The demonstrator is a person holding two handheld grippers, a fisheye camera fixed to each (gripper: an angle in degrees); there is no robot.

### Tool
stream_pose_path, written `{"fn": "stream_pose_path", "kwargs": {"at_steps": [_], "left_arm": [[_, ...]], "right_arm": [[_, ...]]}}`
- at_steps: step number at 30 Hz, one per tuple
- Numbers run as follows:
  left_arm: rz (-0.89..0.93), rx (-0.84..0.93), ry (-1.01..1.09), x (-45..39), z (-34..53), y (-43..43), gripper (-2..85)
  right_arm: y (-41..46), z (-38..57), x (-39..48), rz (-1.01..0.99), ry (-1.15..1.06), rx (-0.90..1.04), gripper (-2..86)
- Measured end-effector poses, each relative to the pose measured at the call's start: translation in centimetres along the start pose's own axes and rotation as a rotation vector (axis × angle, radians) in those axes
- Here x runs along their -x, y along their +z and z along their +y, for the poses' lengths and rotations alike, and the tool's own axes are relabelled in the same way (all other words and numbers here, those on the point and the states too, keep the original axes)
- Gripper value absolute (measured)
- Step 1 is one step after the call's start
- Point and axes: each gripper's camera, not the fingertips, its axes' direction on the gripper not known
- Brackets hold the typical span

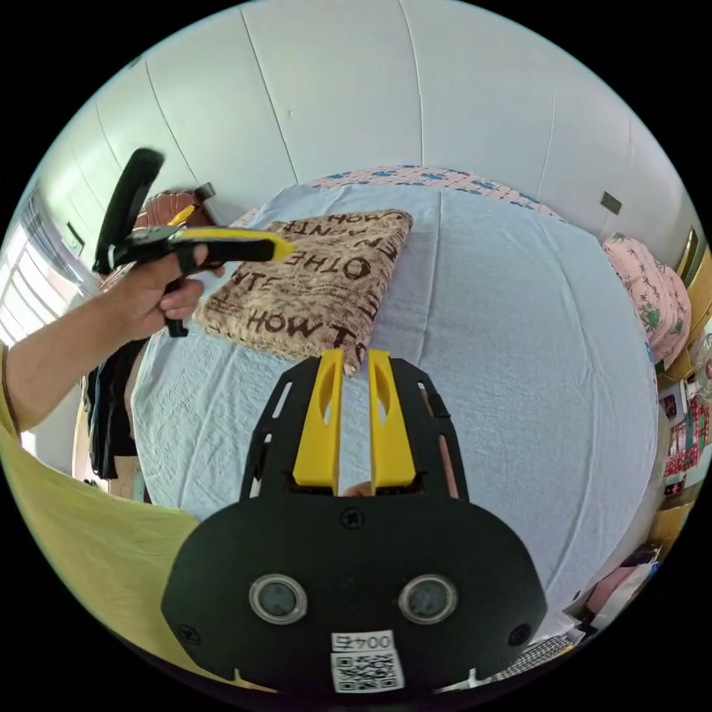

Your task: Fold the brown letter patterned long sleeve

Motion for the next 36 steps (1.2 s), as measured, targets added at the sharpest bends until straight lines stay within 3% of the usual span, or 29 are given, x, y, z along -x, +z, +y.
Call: {"fn": "stream_pose_path", "kwargs": {"at_steps": [6, 10, 14, 19, 22, 24, 30, 36], "left_arm": [[-0.018, -0.043, -0.347, 9.7, 9.5, -5.9, 0.2], [-0.056, -0.018, -0.340, 12.1, 11.4, -6.3, 0.2], [-0.058, 0.038, -0.326, 15.2, 12.4, -6.2, 0.3], [0.022, 0.020, -0.383, 19.4, 12.4, -9.2, 1.1], [0.128, -0.074, -0.476, 21.9, 13.2, -13.3, 3.0], [0.308, -0.168, -0.618, 23.9, 15.0, -16.0, 5.5], [0.710, -0.232, -0.943, 24.6, 19.9, -15.6, 11.6], [0.812, -0.241, -1.136, 24.5, 20.5, -14.7, 15.6]], "right_arm": [[0.7, -3.2, 2.3, 0.015, -0.079, -0.030, 4.8], [2.8, -4.9, 3.3, 0.085, -0.153, -0.003, 4.0], [7.8, -5.4, 1.0, 0.078, -0.154, 0.174, 3.7], [6.6, -7.0, -4.9, -0.133, 0.044, 0.176, 6.3], [4.3, -5.8, -11.0, -0.336, 0.289, 0.088, 9.2], [4.4, -4.1, -15.2, -0.436, 0.418, 0.078, 13.6], [7.6, -3.0, -20.9, -0.543, 0.496, 0.153, 18.4], [10.1, -3.6, -24.8, -0.554, 0.514, 0.175, 13.8]]}}
